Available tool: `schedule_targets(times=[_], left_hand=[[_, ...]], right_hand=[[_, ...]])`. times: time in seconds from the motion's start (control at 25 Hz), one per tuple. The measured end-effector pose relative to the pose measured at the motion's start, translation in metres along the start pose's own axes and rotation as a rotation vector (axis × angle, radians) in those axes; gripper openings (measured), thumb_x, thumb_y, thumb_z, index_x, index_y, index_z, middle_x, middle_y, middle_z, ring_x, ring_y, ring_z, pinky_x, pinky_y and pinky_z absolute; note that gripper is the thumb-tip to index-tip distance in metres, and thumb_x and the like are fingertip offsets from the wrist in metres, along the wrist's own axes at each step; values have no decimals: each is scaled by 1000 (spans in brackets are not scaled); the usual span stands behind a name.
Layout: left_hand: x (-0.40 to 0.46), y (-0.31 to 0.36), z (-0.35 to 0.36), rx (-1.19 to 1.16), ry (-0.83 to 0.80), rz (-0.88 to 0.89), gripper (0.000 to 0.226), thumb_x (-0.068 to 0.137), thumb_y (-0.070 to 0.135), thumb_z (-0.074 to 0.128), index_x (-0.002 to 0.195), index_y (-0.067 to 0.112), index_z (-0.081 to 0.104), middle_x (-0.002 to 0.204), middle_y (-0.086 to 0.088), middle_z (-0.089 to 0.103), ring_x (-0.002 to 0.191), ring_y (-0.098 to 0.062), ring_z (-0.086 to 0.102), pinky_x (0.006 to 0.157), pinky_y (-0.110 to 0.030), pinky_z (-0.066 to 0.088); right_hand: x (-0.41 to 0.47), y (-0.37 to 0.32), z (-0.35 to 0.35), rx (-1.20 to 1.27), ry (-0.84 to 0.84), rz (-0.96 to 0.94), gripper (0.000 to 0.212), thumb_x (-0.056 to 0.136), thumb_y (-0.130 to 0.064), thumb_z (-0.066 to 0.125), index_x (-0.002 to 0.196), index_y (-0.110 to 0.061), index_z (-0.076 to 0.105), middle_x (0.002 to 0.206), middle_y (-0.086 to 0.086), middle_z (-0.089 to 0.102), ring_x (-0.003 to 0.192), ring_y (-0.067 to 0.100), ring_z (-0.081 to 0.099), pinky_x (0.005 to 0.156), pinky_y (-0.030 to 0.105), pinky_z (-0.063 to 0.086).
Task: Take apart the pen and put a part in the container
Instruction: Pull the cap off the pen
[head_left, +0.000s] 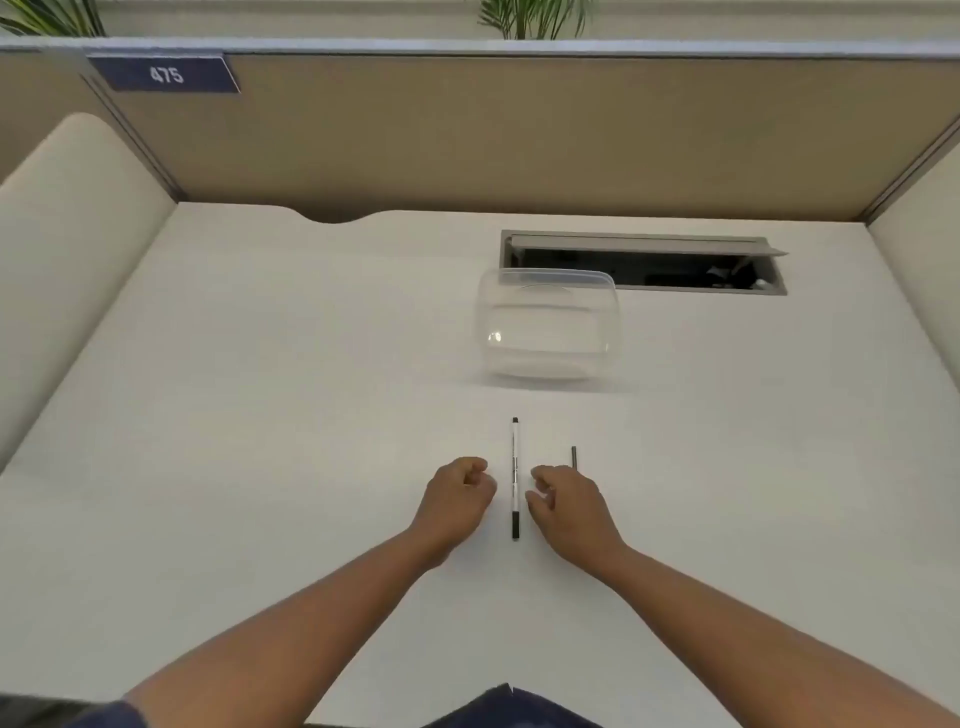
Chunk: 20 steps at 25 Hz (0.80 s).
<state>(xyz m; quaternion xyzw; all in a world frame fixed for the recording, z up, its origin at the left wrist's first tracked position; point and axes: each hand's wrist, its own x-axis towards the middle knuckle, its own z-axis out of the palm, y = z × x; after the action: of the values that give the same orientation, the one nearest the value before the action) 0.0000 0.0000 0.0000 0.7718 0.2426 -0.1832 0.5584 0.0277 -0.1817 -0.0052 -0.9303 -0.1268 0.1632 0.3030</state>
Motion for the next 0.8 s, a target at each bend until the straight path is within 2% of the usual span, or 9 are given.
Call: schedule_targets(times=[0.04,0.12,0.24,0.32,0.4,0.48,0.56,0.68,0.8], left_hand=[[1,-2,2,-77,1,-38,33,94,24,59,125,14,61,106,0,70,93,-17,71,88,-37,58],[2,-2,4,-173,-18,-93,25,93,16,61,117,11,64,99,-5,74,82,-14,73,78,-31,60],[-1,0,6,-270,-86,-164,17,92,9,62,108,11,65,95,-9,77,79,-14,75,67,-23,59],[-5,1,9,-292,-123,-186,16,92,6,61,106,11,65,91,-10,77,79,-17,75,67,-24,59],[-9,2,12,-309,-143,-183,18,92,5,58,108,7,65,87,-9,76,77,-18,74,69,-26,59],[-12,3,12,-319,-167,-173,21,91,5,58,111,6,65,87,-9,74,75,-16,71,71,-25,59],[-15,6,10,-327,-191,-151,23,90,5,59,112,6,64,88,-10,74,76,-17,71,72,-24,59],[-18,14,3,-302,-154,-76,26,93,8,58,119,9,58,100,-11,76,85,-21,76,70,-23,58],[-18,24,-8,-329,-56,33,36,96,17,62,129,22,48,109,-9,72,90,-20,76,76,-26,59]], right_hand=[[1,0,5,61,9,16,16,92,-15,58,81,-4,55,79,12,63,71,25,56,72,43,50],[1,-7,7,142,8,57,18,90,-13,60,76,-4,54,74,11,64,61,19,50,69,39,50],[-1,-15,11,264,-67,164,15,89,-18,60,74,-14,57,64,-6,59,52,5,46,57,26,44],[-2,-15,11,369,-112,232,6,90,-21,61,87,-17,63,63,-11,56,49,1,48,50,17,41],[-5,-13,9,468,-162,278,19,92,-28,65,108,-20,65,71,-11,60,51,-3,52,47,12,40],[-7,-11,5,493,-193,296,26,93,-31,68,117,-22,64,82,-8,61,63,1,55,50,14,43],[-8,-10,2,513,-197,293,24,93,-29,69,116,-24,64,84,-6,61,69,8,55,57,20,44],[-10,-12,-6,554,-189,275,19,90,-20,68,107,-28,65,81,-8,61,65,8,54,61,25,46],[-14,-15,-18,541,-202,217,21,87,-14,66,101,-30,65,72,-14,62,58,3,56,57,24,49]])
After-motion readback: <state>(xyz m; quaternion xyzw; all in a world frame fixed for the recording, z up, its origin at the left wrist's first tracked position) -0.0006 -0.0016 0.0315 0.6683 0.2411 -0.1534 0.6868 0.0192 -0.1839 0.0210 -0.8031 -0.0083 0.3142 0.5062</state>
